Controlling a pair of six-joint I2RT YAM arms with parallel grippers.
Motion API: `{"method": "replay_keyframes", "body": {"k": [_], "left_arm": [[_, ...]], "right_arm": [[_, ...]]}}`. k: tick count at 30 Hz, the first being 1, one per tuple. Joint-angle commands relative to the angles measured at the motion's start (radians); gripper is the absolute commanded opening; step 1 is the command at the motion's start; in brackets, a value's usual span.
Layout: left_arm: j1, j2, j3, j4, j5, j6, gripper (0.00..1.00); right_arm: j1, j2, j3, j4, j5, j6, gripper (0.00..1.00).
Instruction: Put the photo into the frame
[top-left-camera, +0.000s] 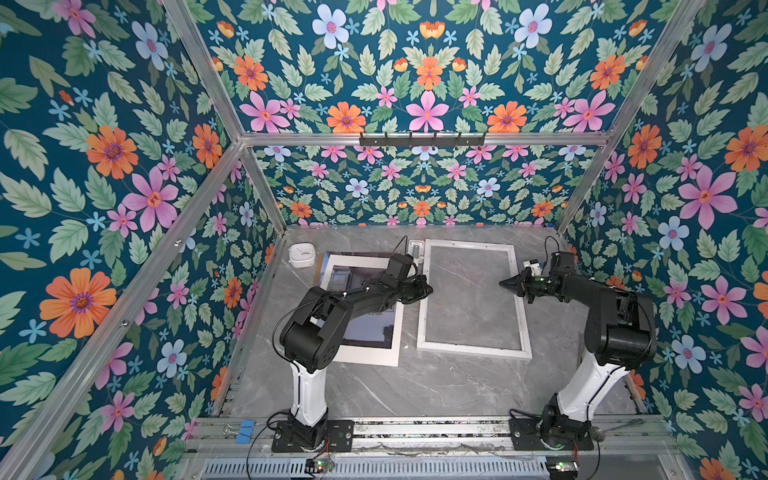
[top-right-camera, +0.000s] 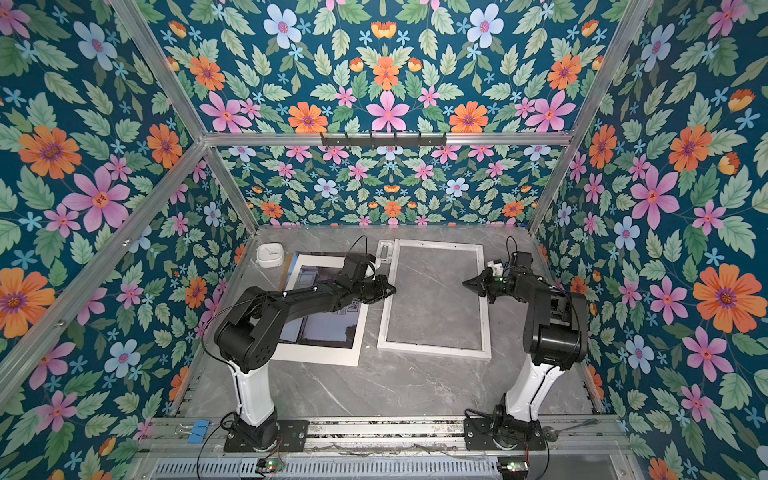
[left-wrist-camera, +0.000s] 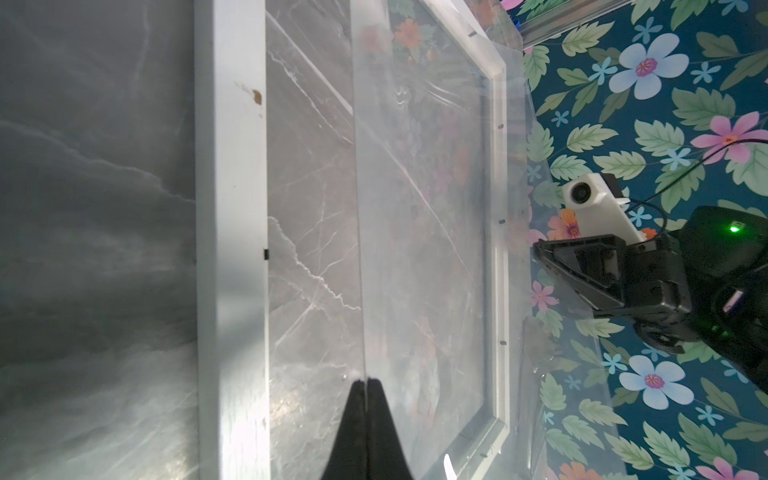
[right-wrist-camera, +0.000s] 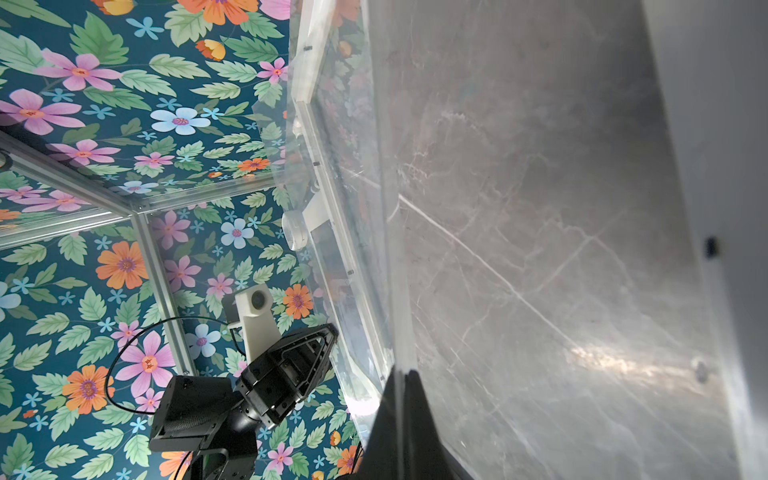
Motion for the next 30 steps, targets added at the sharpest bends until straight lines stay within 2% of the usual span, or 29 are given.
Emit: {"method": "replay_keyframes", "body": {"k": [1,14,17,20,28,30], "left_arm": [[0.000,0.007,-0.003,0.015,-0.007,0.004,0.00],[0.000,0.023,-0.011,0.017,-0.006,-0.008,0.00],[0.000,0.023,-0.019,0.025,-0.016,-0.016,0.00],[0.000,0.025,-0.025,0.039,-0.011,-0.023,0.00],[0.000,0.029,-0.037,0.056,-0.014,-0.029,0.00],[0.000,0.026,-0.043,0.070,-0.014,-0.031,0.00]], "right_arm": [[0.000,0.008,0.006,-0.001,0.016,-0.007,0.00],[-0.002,0.043,0.021,-0.082,0.074,-0.031,0.01],[-0.001,0.050,0.025,-0.103,0.091,-0.038,0.10],[-0.002,0.045,0.022,-0.110,0.099,-0.039,0.14],[-0.012,0.023,0.014,-0.129,0.133,-0.041,0.19],[-0.013,0.016,0.010,-0.116,0.133,-0.039,0.17]]}}
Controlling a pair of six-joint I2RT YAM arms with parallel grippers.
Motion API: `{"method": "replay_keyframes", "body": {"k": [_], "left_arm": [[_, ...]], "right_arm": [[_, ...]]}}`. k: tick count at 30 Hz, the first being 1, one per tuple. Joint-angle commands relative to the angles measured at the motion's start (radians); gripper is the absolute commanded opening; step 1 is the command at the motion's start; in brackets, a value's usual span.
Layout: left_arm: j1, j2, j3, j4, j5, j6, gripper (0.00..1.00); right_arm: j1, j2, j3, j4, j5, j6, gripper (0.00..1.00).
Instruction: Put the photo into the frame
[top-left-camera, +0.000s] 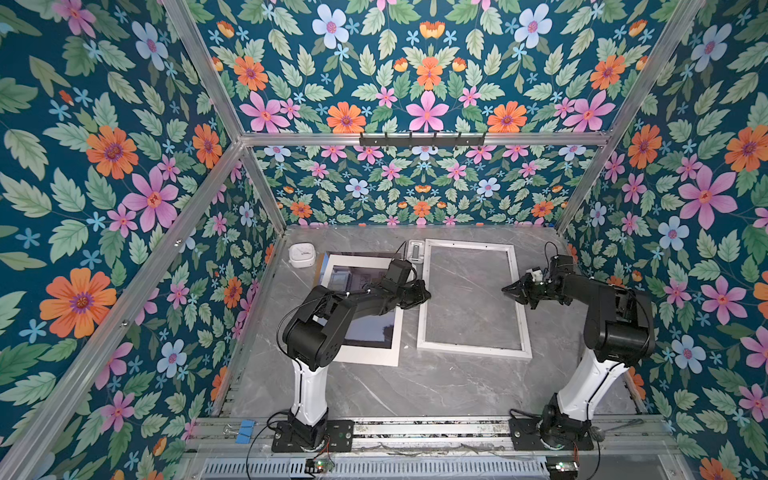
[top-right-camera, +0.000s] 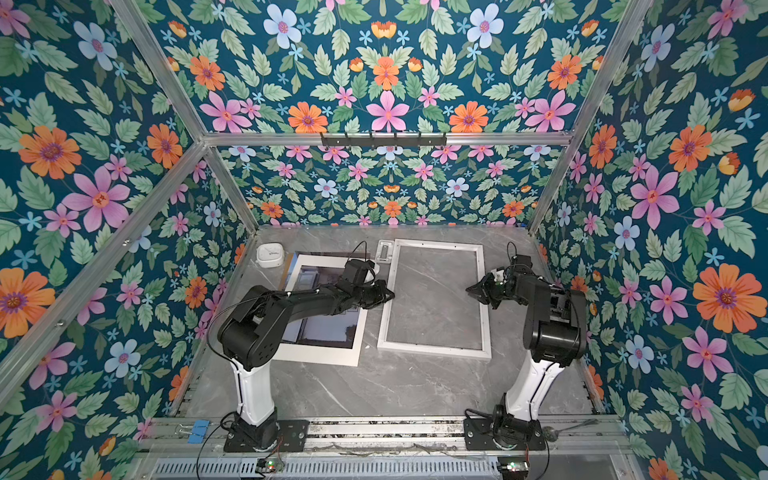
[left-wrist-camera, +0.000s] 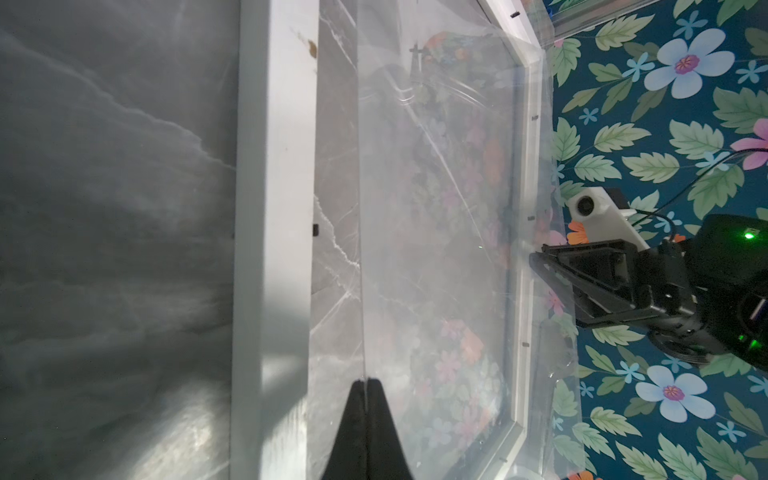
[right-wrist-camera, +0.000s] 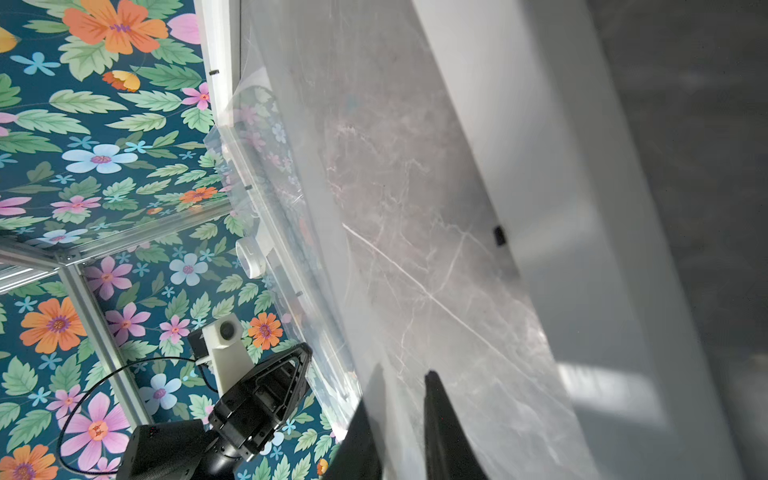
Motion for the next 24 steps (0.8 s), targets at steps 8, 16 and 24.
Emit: {"method": "replay_keyframes", "body": {"k": [8,16,24], "left_arm": [[0.000,-0.020,-0.017,0.051,-0.011,-0.003,0.00],[0.000,-0.065,-0.030,0.068,-0.012,-0.001,0.00],[0.000,-0.035,-0.013,0.075,-0.020,0.004,0.00]], "right_arm": [[-0.003,-0.041,-0.012,-0.004,0.003,-0.009,0.00],[-0.003,-0.110,-0.041,-0.004,0.012,-0.023,0.00],[-0.003,-0.091,-0.028,0.020,0.009,-0.018,0.00]]}}
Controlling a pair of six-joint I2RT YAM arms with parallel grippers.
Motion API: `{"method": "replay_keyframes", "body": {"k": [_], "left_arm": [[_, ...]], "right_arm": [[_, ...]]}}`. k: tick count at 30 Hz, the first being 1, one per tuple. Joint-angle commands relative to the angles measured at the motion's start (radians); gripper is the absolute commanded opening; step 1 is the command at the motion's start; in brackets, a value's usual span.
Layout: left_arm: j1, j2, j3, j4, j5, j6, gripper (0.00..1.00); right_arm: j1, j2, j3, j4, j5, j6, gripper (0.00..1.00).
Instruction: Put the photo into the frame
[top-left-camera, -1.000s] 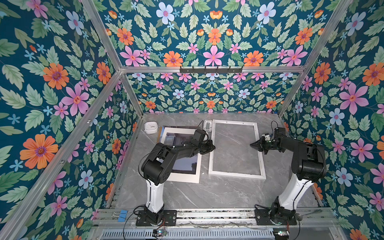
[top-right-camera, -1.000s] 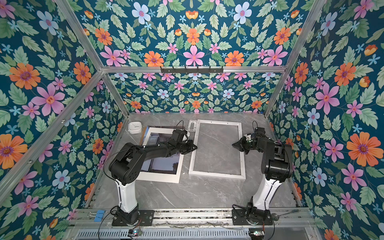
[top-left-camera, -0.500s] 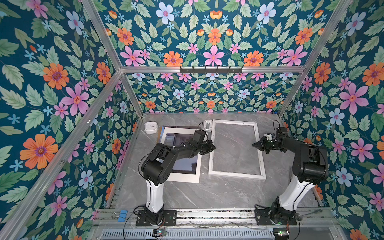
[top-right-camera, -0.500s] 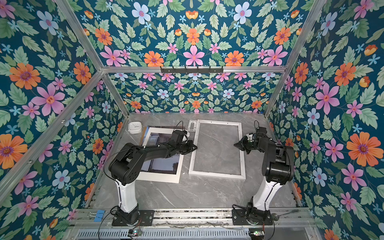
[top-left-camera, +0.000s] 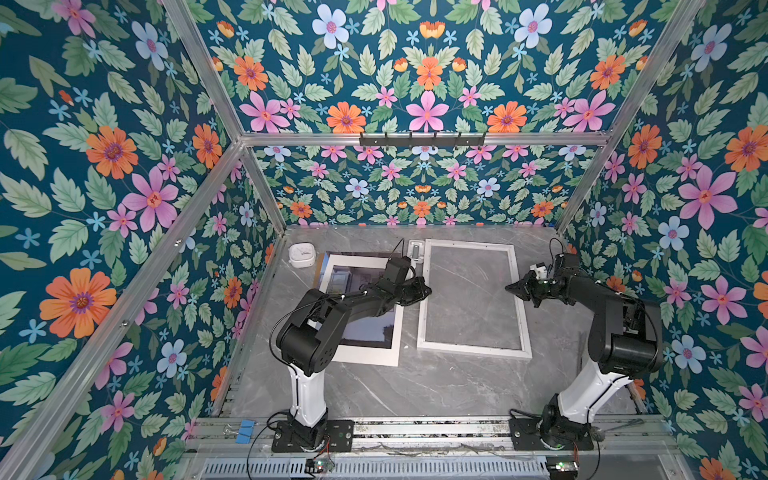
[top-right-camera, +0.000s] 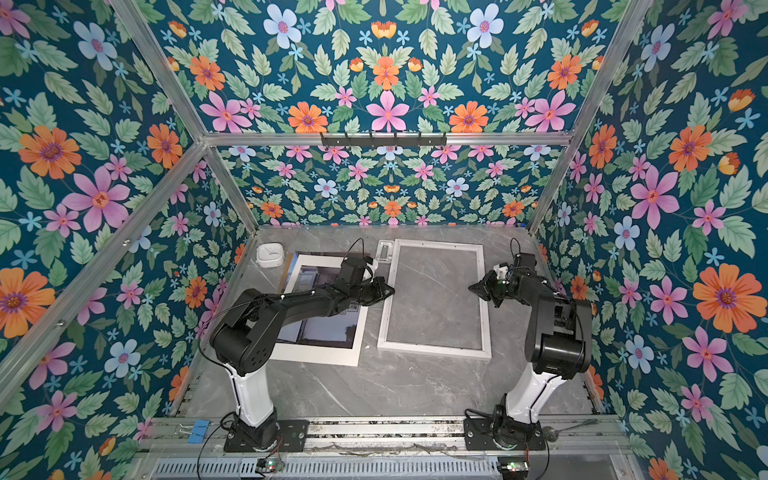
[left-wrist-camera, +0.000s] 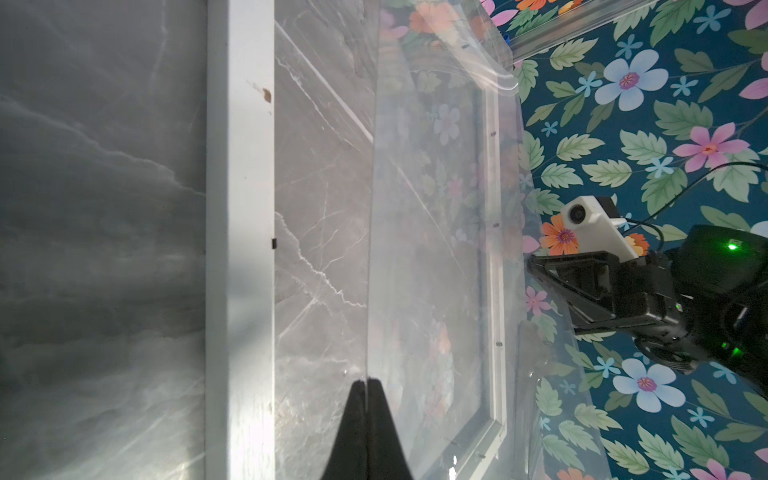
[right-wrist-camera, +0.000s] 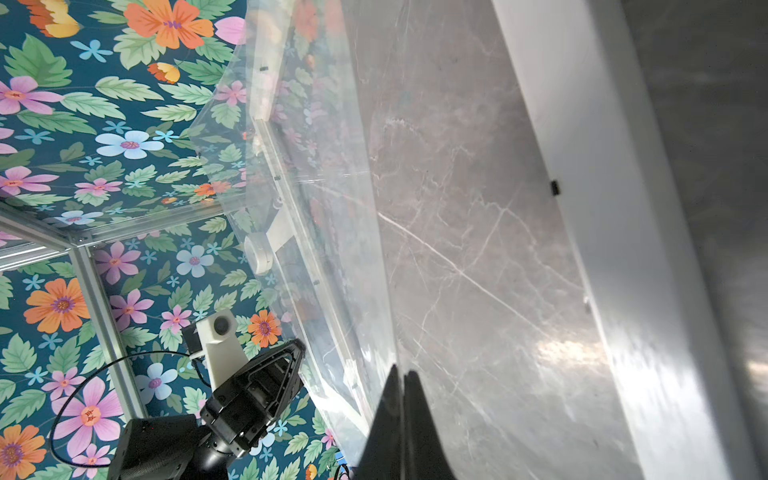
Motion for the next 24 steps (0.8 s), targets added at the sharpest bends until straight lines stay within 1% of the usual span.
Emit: {"method": "replay_keyframes", "body": {"k": [1,24], "left_arm": [[0.000,0.017,0.012,0.030,-0.015,0.006,0.00],[0.000,0.055,0.018,0.051,-0.029,0.024,0.00]], "right_arm": [[0.000,0.009,0.007,0.014,0.006,-0.003,0.00],[-0.001,0.054,0.005,0.074,0.015,0.005,0.00]]}}
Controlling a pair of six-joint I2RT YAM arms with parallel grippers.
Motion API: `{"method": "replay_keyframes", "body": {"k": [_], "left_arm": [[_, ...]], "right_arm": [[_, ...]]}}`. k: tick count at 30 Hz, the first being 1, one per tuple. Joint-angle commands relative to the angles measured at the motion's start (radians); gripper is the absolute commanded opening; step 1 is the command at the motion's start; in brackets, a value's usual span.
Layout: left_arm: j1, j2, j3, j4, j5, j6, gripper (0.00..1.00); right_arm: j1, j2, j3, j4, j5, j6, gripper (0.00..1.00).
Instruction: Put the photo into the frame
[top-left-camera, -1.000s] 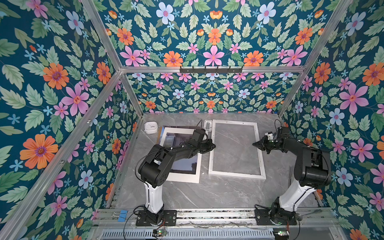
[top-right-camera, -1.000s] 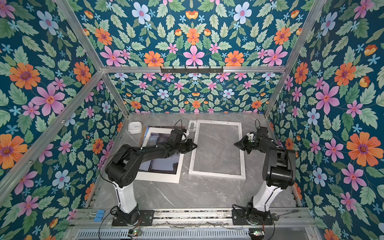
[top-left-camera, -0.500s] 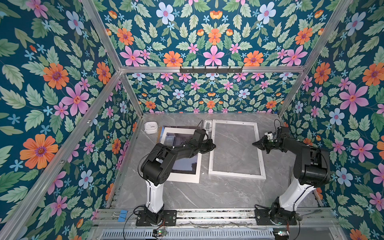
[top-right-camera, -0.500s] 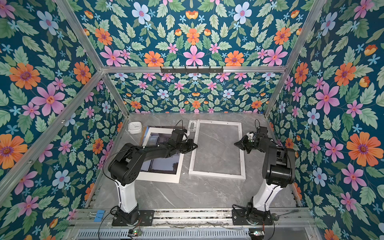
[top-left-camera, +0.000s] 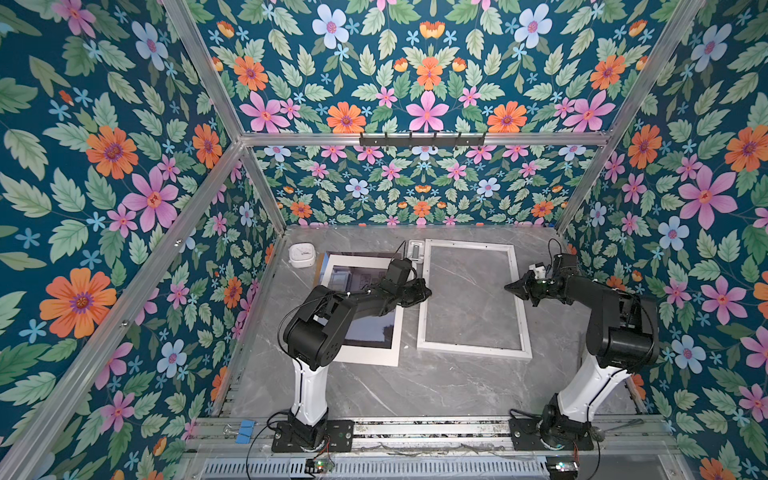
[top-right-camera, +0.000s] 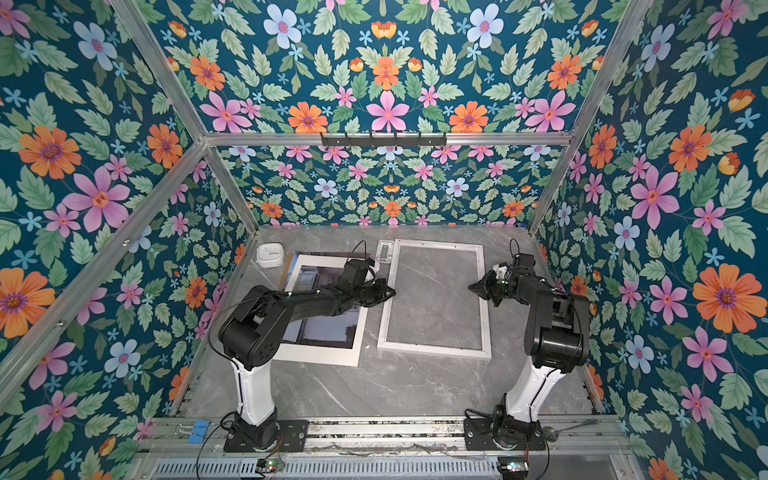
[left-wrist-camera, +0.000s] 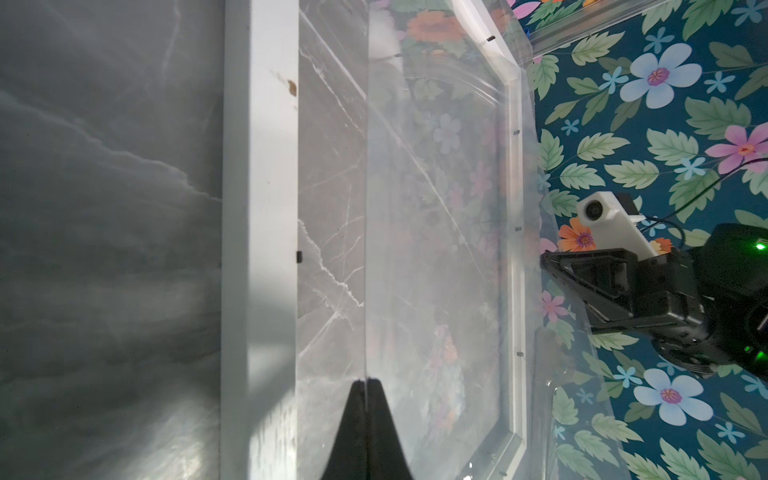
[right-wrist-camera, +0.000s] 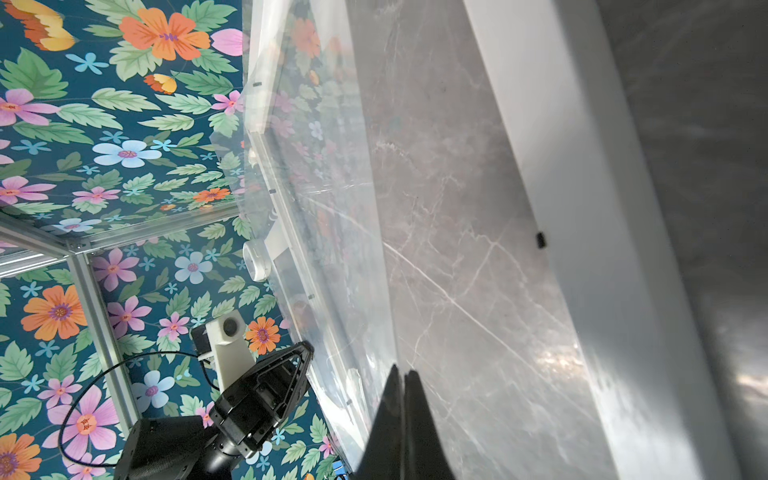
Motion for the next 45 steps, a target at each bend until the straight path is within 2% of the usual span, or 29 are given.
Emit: {"method": "replay_keyframes", "body": {"k": [1,18,33,37,41,45], "left_arm": [[0.001,0.006,0.006,0.028,-0.017,0.016,0.00],[0.001,0.027,-0.002,0.016,-0.019,0.005,0.00],[0.001,0.035,-0.004,0.016,-0.022,-0.001,0.00],[0.001,0.039,-0.001,0.020,-0.020,-0.003,0.00],[0.001,0.038,0.004,0.025,-0.016,-0.007,0.00],[0.001,0.039,0.006,0.030,-0.011,-0.010,0.00]], "right_arm": [[0.000,0.008,0.000,0.021,0.014,-0.003,0.00],[-0.001,0.026,0.000,0.010,0.036,-0.009,0.00],[-0.001,0.033,0.015,-0.052,0.091,-0.031,0.18],[-0.001,0.027,0.011,-0.052,0.096,-0.031,0.16],[-0.003,0.024,0.008,-0.052,0.097,-0.030,0.05],[-0.010,0.022,0.006,-0.052,0.096,-0.027,0.00]]}}
